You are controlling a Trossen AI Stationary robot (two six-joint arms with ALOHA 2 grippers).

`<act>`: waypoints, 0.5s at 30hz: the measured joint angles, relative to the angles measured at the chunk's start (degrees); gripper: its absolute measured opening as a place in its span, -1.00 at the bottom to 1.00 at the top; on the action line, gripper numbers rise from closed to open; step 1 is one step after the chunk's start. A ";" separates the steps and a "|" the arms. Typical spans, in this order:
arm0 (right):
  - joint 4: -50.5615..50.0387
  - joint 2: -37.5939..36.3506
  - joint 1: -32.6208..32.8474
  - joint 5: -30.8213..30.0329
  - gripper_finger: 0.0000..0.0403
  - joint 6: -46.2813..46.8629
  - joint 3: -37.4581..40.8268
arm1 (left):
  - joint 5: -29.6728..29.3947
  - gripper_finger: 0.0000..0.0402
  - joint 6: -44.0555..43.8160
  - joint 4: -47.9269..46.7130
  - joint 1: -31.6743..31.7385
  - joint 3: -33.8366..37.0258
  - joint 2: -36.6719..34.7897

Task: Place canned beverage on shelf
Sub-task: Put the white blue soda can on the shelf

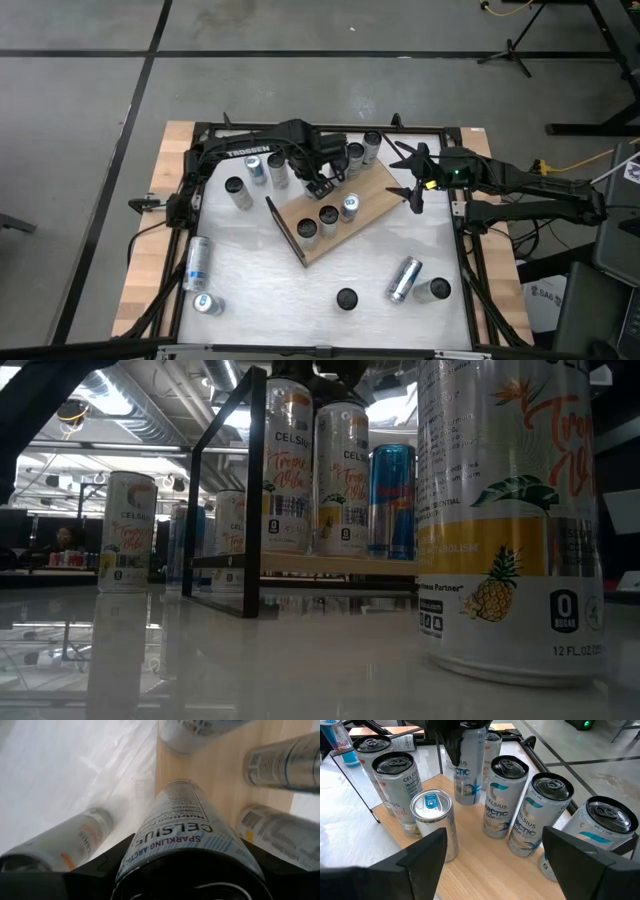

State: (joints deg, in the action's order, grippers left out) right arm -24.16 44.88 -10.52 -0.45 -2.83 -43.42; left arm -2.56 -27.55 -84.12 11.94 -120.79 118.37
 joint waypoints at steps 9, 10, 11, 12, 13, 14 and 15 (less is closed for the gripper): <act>-0.06 0.00 0.04 0.00 0.57 0.00 0.00 | -0.50 0.18 1.14 1.16 -0.02 0.00 2.54; -0.03 0.00 0.04 0.00 0.57 0.00 0.00 | -0.65 0.18 1.16 1.19 -0.02 0.00 2.64; -0.01 0.00 0.04 -0.01 0.57 0.01 -0.01 | -0.79 0.18 1.14 1.38 -0.04 0.00 2.85; -0.04 0.00 0.04 0.00 0.57 0.00 0.00 | -0.90 0.18 1.14 1.74 -0.07 0.00 2.89; -0.02 0.00 0.04 0.00 0.57 0.01 -0.01 | -0.97 0.18 1.14 2.11 -0.05 0.00 2.96; -0.03 -0.02 0.04 0.00 0.57 0.00 -0.02 | -0.97 0.18 1.14 2.17 -0.04 0.00 3.06; -0.04 0.00 0.04 0.00 0.57 0.00 0.00 | -0.97 0.18 1.15 2.13 -0.04 0.00 3.13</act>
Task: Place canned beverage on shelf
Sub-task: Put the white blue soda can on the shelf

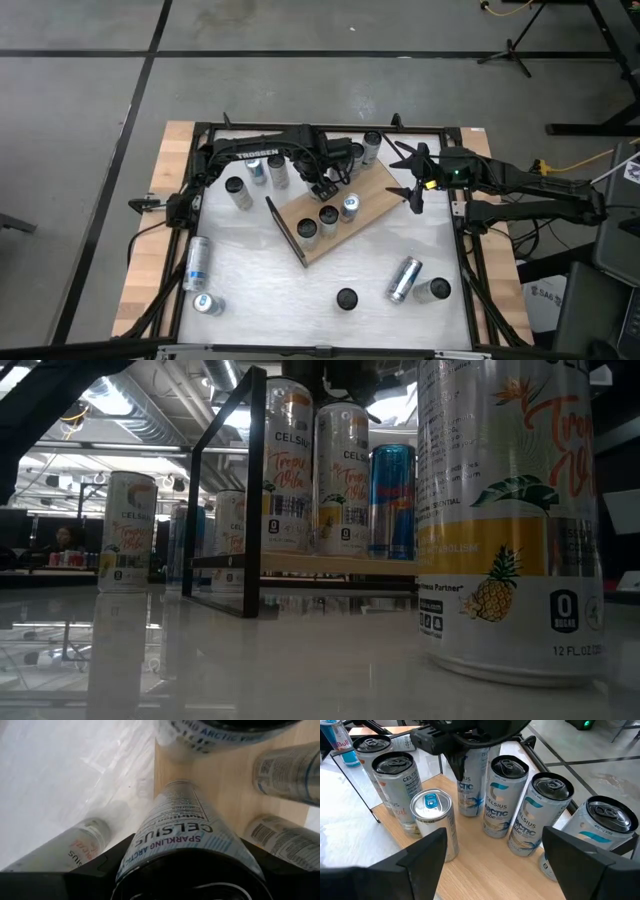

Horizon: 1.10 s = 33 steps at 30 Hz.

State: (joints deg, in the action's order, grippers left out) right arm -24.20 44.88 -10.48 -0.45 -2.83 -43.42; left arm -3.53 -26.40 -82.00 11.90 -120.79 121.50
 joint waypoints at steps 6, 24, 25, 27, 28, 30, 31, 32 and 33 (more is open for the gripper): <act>0.02 -0.02 0.00 0.00 0.57 0.00 0.00 | -0.07 0.29 0.07 2.80 -0.31 0.00 0.15; -0.97 0.00 -0.04 0.00 0.57 0.00 0.00 | 0.07 0.41 0.06 1.89 -0.33 -0.04 0.10; -1.35 -0.02 -0.04 0.00 0.57 0.00 0.00 | 0.34 0.42 0.07 1.57 -0.33 -0.04 0.10; -1.84 0.00 -0.04 0.00 0.57 0.00 -0.02 | 0.44 0.42 0.05 1.26 -0.33 -0.04 0.10; -1.96 -0.02 -0.04 0.00 0.57 0.00 -0.01 | 0.46 0.42 0.07 1.07 -0.33 -0.04 0.10; -2.07 -0.02 -0.04 0.00 0.57 0.00 -0.01 | 0.46 0.42 0.05 0.79 -0.33 -0.04 0.10; -2.15 -0.01 -0.04 0.00 0.57 0.00 -0.01 | 0.45 0.42 0.07 0.79 -0.33 -0.04 0.10; -2.20 -0.01 -0.04 0.00 0.57 0.00 0.00 | 0.44 0.42 0.07 0.79 -0.33 -0.04 0.10; -2.21 0.00 -0.04 0.00 0.57 0.00 0.00 | 0.45 0.42 0.07 0.79 -0.33 -0.04 0.10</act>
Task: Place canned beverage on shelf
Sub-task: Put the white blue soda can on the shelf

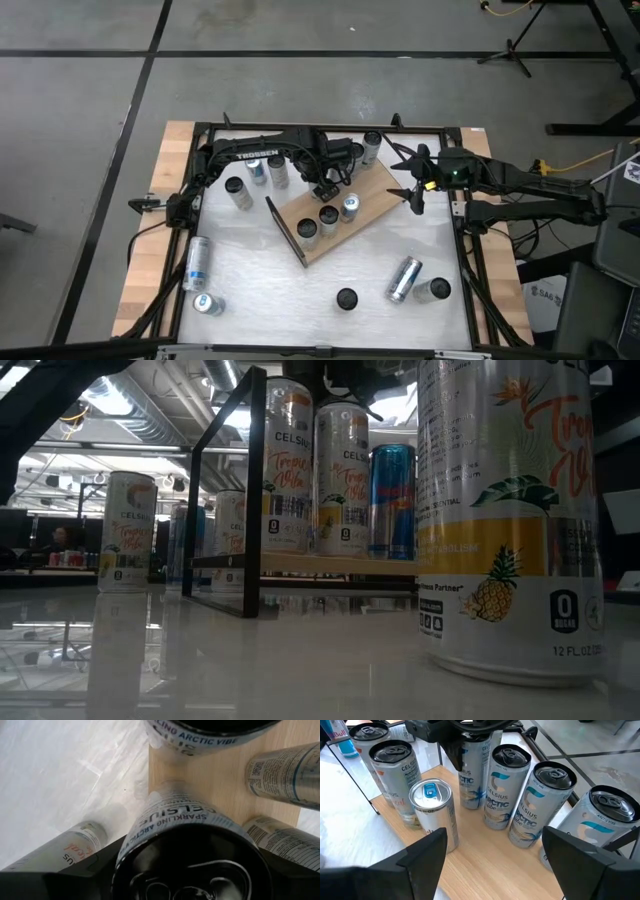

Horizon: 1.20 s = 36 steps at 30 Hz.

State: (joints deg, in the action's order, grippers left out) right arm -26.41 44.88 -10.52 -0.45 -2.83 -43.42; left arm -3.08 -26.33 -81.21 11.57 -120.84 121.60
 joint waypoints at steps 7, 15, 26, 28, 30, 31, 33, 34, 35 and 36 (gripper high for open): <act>0.00 -0.02 0.00 0.00 0.57 0.00 -0.01 | -0.01 0.42 0.00 0.00 0.00 0.00 0.00; 0.02 -0.02 0.00 0.00 0.57 0.00 -0.01 | 0.00 0.42 -0.02 0.00 0.00 0.00 0.00; 0.04 0.00 0.00 0.00 0.57 0.00 0.00 | 0.04 0.43 -0.09 0.02 0.02 0.00 0.00; 0.05 -0.02 0.00 0.00 0.57 0.00 0.00 | 0.39 0.45 -0.09 0.04 0.02 0.00 0.00; 0.06 0.00 0.00 0.00 0.57 0.00 0.00 | 0.66 0.50 -0.11 0.04 0.04 -0.02 0.00; 0.07 0.00 0.00 0.00 0.57 0.00 -0.02 | 0.65 0.53 -0.11 0.04 0.04 -0.02 0.00; 0.07 0.00 0.00 0.00 0.57 0.00 0.00 | 0.65 0.59 -0.13 0.04 0.04 -0.02 0.00; 0.07 0.00 0.00 0.00 0.57 0.00 -0.02 | 0.65 0.62 -0.22 0.06 0.04 -0.02 0.00; 0.07 0.00 0.00 0.00 0.57 0.00 0.00 | 0.65 0.65 -0.48 0.04 0.02 -0.02 0.00; 0.07 -0.01 0.00 0.00 0.57 0.00 -0.01 | 0.65 0.67 -1.08 0.07 0.05 -0.02 0.00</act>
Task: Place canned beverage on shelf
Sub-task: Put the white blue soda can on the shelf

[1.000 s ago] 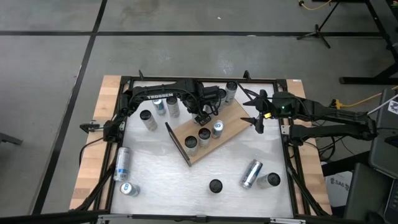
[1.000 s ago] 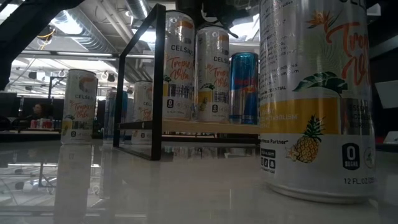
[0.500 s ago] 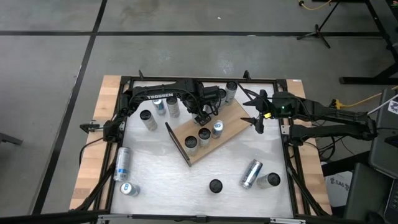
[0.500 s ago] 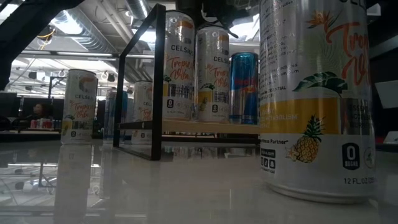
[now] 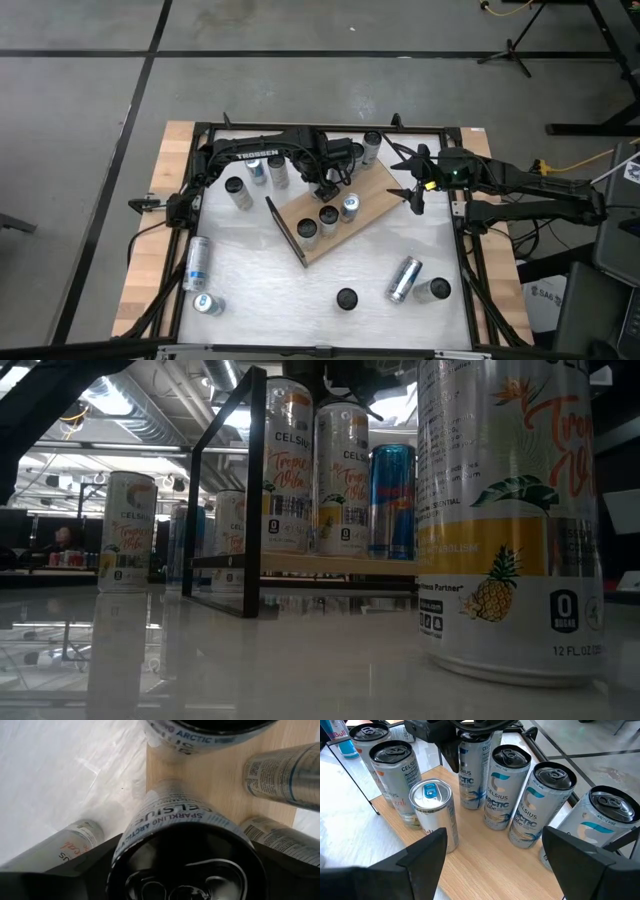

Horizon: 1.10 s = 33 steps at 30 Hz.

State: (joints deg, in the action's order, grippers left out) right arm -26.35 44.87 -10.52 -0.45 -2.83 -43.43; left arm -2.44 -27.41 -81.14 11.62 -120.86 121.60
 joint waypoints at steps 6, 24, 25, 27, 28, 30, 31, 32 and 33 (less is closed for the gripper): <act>0.01 0.00 0.00 0.00 0.57 0.00 0.01 | 0.64 0.72 -2.19 -0.35 0.53 0.00 -0.32; -0.55 0.00 0.02 0.00 0.57 0.00 0.00 | 0.65 0.72 -2.00 -4.28 0.46 -14.12 -0.79; -0.55 0.01 0.02 0.00 0.57 0.00 0.01 | 0.65 0.72 -2.00 -4.07 0.46 -14.32 -1.10; -0.57 -0.01 0.04 0.00 0.57 0.02 0.01 | 1.13 0.72 -2.01 -3.97 0.46 -13.22 -2.65; -0.67 -0.01 0.04 0.00 0.57 0.00 -0.01 | 1.28 0.72 -1.99 -4.26 0.46 -13.22 -3.04; -0.70 -0.01 0.04 0.00 0.57 0.00 -0.01 | 1.31 0.72 -2.03 -5.69 0.45 -13.27 -4.25; -0.70 -0.01 0.04 0.00 0.57 0.01 0.01 | 1.31 0.72 -2.03 -6.23 0.43 -13.32 -4.61; -0.68 -0.01 0.04 0.00 0.57 0.00 0.00 | 1.30 0.72 -2.04 -6.34 0.43 -13.33 -5.21; -0.78 0.01 0.04 0.00 0.57 0.00 -0.01 | 1.29 0.72 -2.07 -6.89 0.43 -13.33 -5.46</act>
State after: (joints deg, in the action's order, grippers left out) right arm -27.13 44.88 -10.48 -0.45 -2.83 -43.44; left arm -1.15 -29.47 -88.03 12.05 -134.19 116.14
